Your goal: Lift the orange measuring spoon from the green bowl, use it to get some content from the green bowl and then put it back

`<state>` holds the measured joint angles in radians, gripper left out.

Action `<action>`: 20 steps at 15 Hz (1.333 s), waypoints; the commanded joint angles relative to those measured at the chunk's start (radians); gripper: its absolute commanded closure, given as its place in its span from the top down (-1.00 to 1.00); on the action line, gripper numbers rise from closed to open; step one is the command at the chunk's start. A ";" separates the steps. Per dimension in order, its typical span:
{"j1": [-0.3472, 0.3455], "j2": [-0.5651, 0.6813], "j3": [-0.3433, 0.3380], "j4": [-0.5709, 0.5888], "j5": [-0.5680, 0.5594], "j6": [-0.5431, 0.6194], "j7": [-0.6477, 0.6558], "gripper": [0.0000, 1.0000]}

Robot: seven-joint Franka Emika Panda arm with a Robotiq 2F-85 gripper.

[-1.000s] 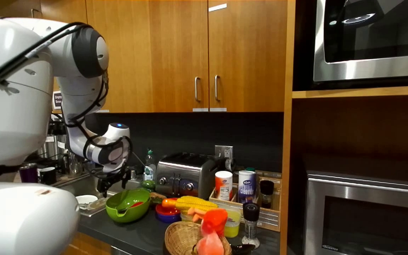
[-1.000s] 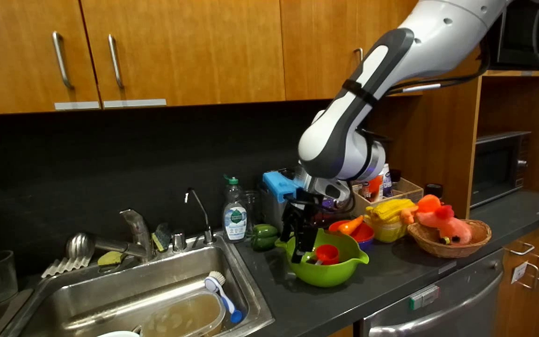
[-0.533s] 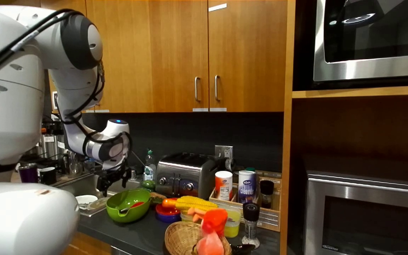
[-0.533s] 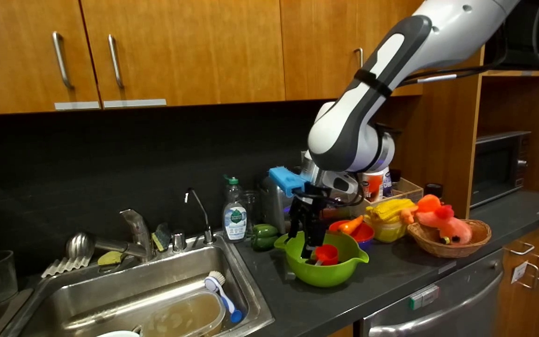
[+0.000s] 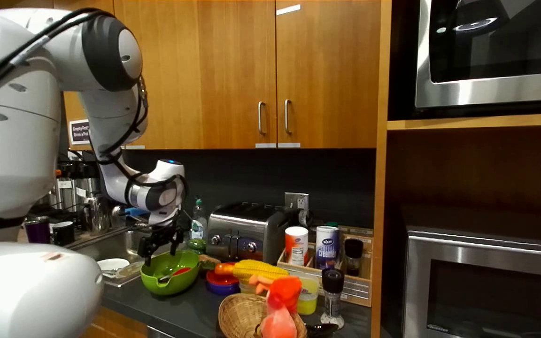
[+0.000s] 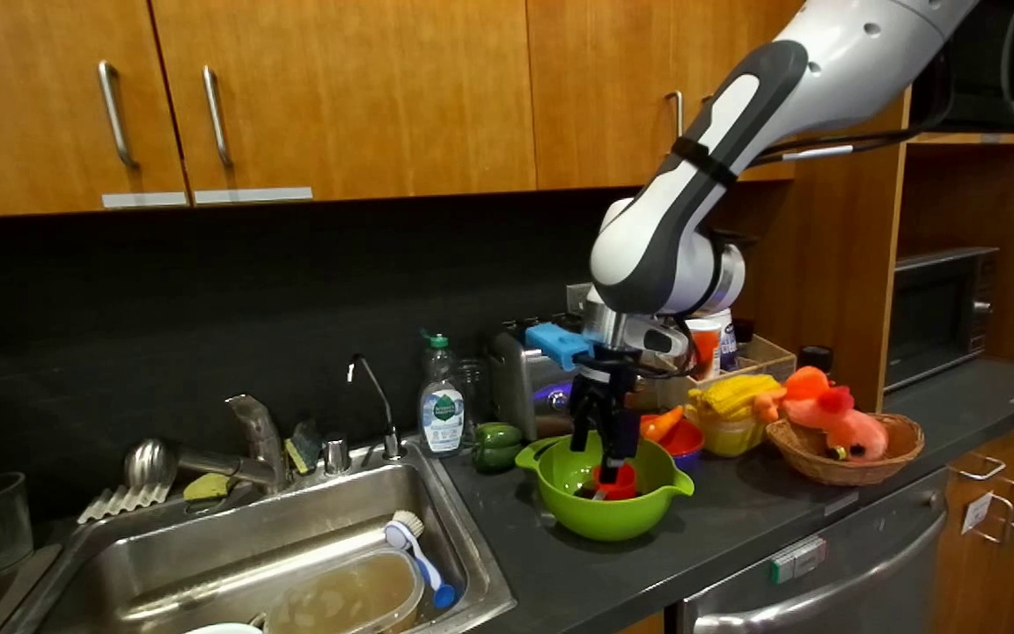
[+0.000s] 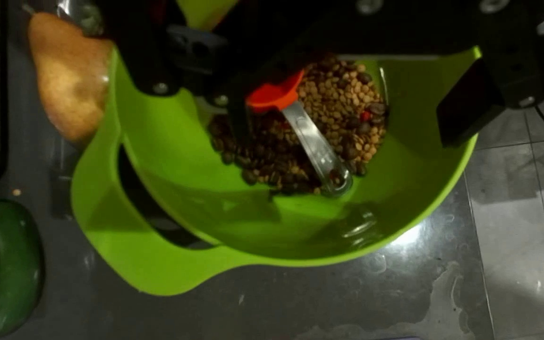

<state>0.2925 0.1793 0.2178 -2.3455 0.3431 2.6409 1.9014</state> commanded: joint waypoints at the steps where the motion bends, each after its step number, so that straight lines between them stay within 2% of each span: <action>1: -0.017 0.027 -0.014 0.064 -0.053 -0.044 -0.039 1.00; 6: -0.010 0.103 -0.035 0.148 -0.129 -0.075 -0.070 1.00; 15: 0.008 0.150 -0.034 0.135 -0.109 -0.024 -0.088 1.00; 20: -0.003 0.205 -0.021 0.145 -0.075 0.041 -0.144 1.00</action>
<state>0.2943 0.3493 0.1880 -2.2096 0.2391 2.6376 1.7995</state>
